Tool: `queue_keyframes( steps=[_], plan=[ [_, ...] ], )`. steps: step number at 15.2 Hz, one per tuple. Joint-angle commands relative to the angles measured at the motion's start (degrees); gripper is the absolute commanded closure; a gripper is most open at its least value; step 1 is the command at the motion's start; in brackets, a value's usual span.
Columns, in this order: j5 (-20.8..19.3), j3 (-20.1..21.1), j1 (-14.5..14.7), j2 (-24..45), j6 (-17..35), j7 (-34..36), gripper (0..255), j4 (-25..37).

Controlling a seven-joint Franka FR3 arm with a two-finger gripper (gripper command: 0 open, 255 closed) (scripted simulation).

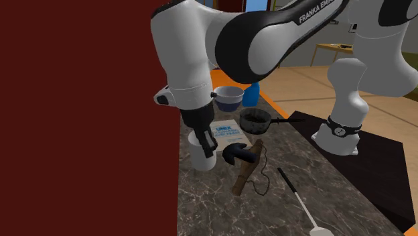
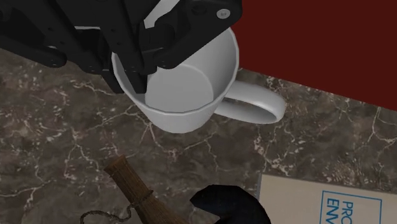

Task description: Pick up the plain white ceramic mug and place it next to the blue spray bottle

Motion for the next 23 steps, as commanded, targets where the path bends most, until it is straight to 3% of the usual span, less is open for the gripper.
queue_keyframes(
  steps=[1,23],
  plan=[
    [-0.1,-0.2,-0.2,-0.4,-0.8,0.0,255,1.8],
    [-0.3,-0.7,-0.9,-1.2,-17.3,0.1,255,17.6]
  ],
)
